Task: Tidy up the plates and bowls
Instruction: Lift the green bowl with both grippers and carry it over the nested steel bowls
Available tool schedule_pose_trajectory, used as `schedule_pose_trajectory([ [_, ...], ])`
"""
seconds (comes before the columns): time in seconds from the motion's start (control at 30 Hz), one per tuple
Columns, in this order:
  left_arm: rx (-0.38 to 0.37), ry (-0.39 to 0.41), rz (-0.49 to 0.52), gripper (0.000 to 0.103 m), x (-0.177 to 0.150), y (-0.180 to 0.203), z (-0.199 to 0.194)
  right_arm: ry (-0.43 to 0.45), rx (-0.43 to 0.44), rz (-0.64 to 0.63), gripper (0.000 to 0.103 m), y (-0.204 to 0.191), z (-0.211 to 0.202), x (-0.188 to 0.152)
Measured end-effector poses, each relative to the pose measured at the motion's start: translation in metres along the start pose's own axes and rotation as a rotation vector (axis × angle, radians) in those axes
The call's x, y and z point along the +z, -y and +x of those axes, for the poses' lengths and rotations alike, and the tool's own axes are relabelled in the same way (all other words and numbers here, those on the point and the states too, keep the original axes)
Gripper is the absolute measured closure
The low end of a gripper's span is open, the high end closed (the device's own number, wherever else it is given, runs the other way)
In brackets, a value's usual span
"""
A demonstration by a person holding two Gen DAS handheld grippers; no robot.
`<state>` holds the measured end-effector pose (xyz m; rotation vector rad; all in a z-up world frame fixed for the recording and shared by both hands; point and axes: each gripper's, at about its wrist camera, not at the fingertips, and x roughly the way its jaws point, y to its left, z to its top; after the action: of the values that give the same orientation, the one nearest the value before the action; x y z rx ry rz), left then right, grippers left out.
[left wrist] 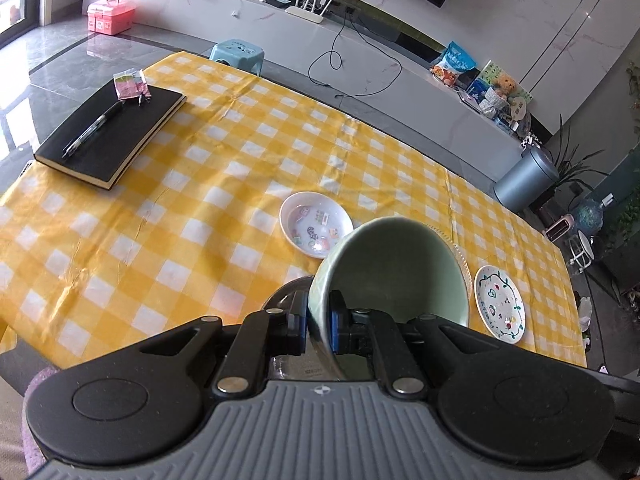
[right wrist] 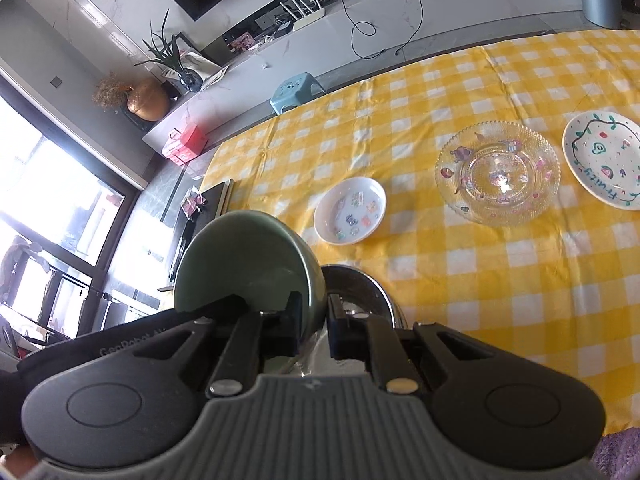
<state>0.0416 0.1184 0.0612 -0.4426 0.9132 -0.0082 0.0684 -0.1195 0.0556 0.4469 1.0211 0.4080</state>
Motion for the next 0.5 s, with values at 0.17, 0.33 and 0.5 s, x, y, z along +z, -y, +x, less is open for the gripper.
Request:
schedule_pose_trajectory([
  [0.17,0.002,-0.014,-0.011,0.092,-0.014,-0.005,0.001,-0.018,-0.023,-0.013,0.093,0.002,0.002,-0.013],
  [0.33,-0.001,-0.044,-0.012,0.092,-0.023,-0.009,0.01,-0.041,-0.05,-0.025,0.094,0.008,0.007,-0.02],
  [0.5,0.022,-0.066,0.022,0.092,-0.025,-0.007,0.018,-0.053,-0.09,-0.065,0.094,0.006,0.016,-0.023],
])
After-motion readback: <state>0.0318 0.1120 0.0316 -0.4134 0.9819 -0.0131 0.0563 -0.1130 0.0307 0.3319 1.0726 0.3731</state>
